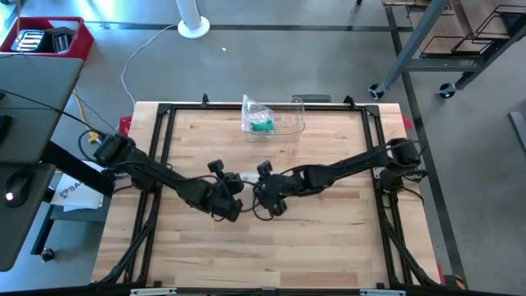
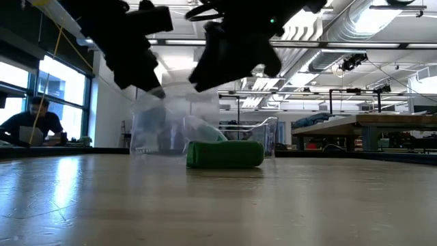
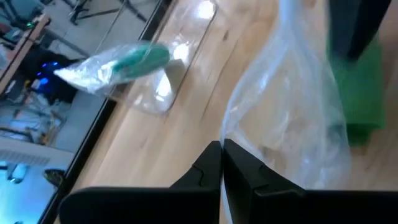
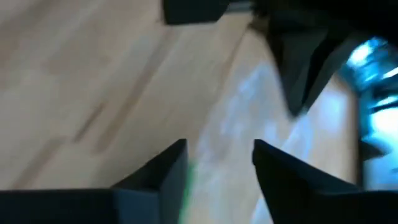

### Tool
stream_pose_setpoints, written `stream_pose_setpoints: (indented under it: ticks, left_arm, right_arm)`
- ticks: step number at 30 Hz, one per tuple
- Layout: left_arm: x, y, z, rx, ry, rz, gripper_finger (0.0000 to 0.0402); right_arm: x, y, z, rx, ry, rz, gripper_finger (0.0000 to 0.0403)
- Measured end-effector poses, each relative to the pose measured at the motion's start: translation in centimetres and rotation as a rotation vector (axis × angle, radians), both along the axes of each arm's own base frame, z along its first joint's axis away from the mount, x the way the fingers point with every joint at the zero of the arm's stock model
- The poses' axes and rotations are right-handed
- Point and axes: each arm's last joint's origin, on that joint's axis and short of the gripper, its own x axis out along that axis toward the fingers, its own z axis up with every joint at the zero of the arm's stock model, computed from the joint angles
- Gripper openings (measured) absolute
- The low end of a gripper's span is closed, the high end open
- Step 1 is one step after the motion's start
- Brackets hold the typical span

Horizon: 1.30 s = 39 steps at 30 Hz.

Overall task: Roll bandage
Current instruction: Put the rolled green bandage into the zip bag

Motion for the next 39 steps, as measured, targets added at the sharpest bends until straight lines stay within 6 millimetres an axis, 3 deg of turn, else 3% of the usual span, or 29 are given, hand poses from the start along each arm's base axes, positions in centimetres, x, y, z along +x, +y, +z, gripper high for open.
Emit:
stream_pose_setpoints:
  ticks: [3,7,12,18,25,29,36,39]
  left_arm:
    - [0.0,-0.3,-1.0,0.014,0.019,0.017,0.0]
    - [-0.1,-0.6,-1.9,0.055,0.047,0.026,0.0]
    - [-0.2,-0.6,-2.5,0.08,0.069,0.038,0.0]
    - [-0.3,-0.7,-2.6,0.1,0.062,0.046,0.0]
    - [-0.2,-0.8,-2.6,0.092,0.041,0.048,0.0]
    - [-0.2,-0.8,-2.6,0.084,0.028,0.056,0.0]
    - [0.1,-1.0,-2.5,0.06,-0.017,0.061,0.0]
    - [0.4,-1.2,-2.4,0.041,-0.056,0.063,0.0]
  right_arm:
    - [-1.2,-0.5,0.2,0.098,0.105,-0.053,0.0199]
    - [-2.6,-2.7,-0.2,0.187,0.266,-0.175,0.0212]
    - [-3.8,-5.2,-2.9,0.326,0.341,-0.221,0.0211]
    - [-4.5,-6.4,-5.8,0.462,0.242,-0.216,0.0211]
    - [-5.6,-5.5,-7.8,0.504,0.141,-0.179,0.0208]
    - [-6.3,-5.5,-8.7,0.54,0.123,-0.214,0.0171]
    - [-6.9,-4.2,-9.3,0.555,0.131,-0.187,0.0036]
    - [-7.2,-3.2,-8.7,0.557,0.141,-0.151,0.0021]
